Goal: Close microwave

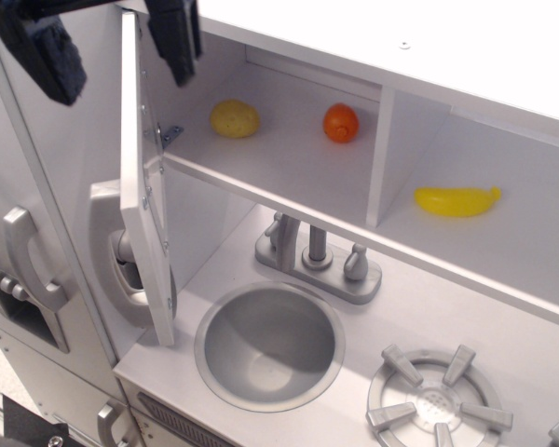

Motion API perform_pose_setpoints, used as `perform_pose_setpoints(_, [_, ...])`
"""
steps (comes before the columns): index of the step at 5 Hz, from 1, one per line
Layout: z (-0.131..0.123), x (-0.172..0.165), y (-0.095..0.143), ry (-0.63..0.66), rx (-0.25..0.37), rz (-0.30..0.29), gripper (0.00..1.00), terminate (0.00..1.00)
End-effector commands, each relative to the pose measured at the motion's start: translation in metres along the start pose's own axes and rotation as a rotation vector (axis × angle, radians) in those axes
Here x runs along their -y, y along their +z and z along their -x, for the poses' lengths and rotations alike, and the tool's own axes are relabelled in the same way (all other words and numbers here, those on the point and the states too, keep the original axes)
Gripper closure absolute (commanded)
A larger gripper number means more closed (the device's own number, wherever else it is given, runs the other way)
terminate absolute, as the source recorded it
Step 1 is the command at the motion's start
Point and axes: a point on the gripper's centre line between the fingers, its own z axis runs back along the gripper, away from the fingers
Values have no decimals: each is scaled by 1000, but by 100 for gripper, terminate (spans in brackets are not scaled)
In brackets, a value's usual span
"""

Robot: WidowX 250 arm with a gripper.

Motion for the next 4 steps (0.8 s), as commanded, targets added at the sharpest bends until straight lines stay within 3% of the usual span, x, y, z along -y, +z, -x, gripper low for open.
perform_pose_setpoints(1, [-40, -36, -30, -33, 102, -89, 0, 0])
perform_pose_setpoints(3, [-51, -27, -46, -30, 90, -53, 0, 0])
perform_pose_setpoints(4, [-60, -15, -53, 5, 126, -39, 0, 0])
